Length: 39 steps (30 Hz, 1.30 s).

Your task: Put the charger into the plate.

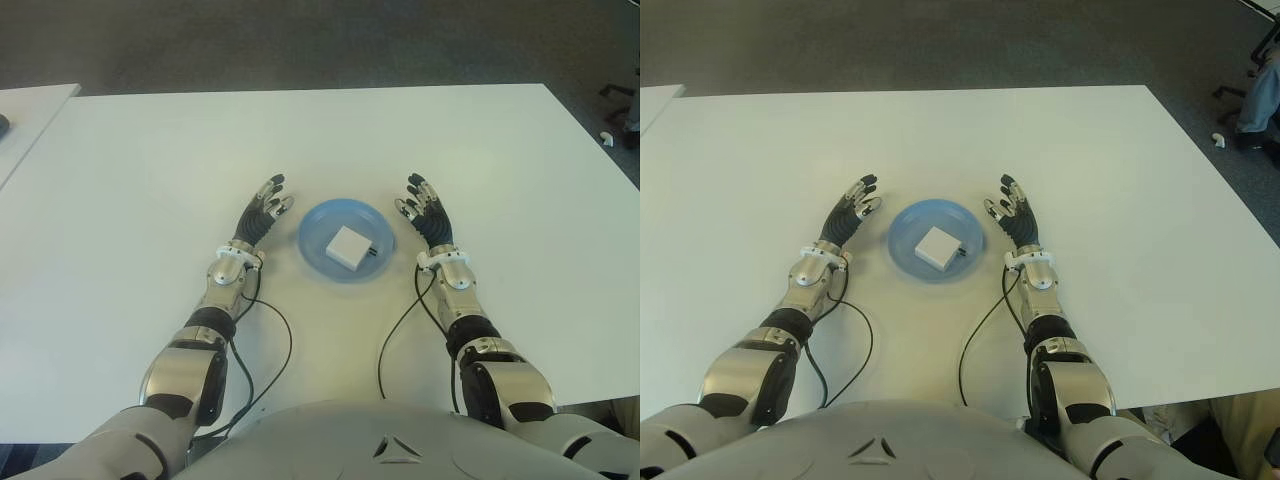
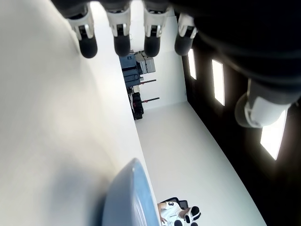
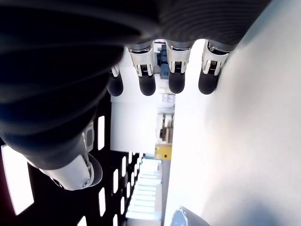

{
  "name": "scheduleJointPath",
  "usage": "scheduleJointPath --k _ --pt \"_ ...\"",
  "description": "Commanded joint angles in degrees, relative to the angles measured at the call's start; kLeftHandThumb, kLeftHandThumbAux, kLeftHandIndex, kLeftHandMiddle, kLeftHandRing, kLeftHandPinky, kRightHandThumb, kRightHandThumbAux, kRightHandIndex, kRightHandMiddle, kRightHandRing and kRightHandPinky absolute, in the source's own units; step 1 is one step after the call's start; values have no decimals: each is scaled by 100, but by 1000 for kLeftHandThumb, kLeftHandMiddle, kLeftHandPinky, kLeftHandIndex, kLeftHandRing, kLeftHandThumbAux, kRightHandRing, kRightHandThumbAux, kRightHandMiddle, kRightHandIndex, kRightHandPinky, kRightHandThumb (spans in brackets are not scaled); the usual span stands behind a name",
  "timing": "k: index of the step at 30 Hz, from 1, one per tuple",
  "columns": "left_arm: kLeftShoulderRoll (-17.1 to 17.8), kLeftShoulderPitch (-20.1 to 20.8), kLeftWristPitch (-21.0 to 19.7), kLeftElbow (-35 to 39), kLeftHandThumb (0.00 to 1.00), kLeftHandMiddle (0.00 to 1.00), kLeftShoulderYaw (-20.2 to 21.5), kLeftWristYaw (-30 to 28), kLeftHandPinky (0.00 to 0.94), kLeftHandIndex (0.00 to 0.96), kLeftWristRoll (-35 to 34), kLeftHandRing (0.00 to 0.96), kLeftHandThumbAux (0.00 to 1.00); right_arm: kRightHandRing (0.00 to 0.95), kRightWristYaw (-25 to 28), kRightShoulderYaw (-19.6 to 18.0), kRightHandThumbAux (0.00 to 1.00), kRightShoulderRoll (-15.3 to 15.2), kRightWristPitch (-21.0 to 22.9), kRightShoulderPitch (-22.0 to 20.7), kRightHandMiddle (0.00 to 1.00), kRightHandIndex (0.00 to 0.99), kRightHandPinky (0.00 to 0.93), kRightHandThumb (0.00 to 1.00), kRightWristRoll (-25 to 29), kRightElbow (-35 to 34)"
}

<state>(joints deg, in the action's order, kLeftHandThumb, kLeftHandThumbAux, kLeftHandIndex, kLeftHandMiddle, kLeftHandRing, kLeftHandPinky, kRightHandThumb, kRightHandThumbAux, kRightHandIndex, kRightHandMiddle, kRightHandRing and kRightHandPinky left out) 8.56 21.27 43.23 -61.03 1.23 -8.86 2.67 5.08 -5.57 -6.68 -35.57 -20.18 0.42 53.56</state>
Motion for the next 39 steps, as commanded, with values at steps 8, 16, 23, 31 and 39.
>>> scheduleJointPath --k 8,16,23,31,39 --pt "-76 -380 -263 326 0 0 41 -189 0 0 -173 0 418 0 65 -22 691 -23 232 198 0 0 1 97 57 -143" --pt "-92 -463 -502 372 1 0 117 -149 0 0 -272 0 412 0 76 -18 684 -58 304 250 0 0 0 83 45 -267" --pt "-155 -367 -817 349 13 0 231 -16 0 0 -382 0 431 0 72 -28 688 -86 325 273 0 0 0 86 49 -308" --pt "-313 -335 -1185 485 12 0 408 104 0 0 -543 0 475 0 63 -61 692 -112 396 277 0 0 0 94 77 -344" --pt "-477 -409 -1496 736 34 0 564 166 0 0 -724 0 494 0 23 -54 679 -141 444 282 0 0 0 99 42 -387"
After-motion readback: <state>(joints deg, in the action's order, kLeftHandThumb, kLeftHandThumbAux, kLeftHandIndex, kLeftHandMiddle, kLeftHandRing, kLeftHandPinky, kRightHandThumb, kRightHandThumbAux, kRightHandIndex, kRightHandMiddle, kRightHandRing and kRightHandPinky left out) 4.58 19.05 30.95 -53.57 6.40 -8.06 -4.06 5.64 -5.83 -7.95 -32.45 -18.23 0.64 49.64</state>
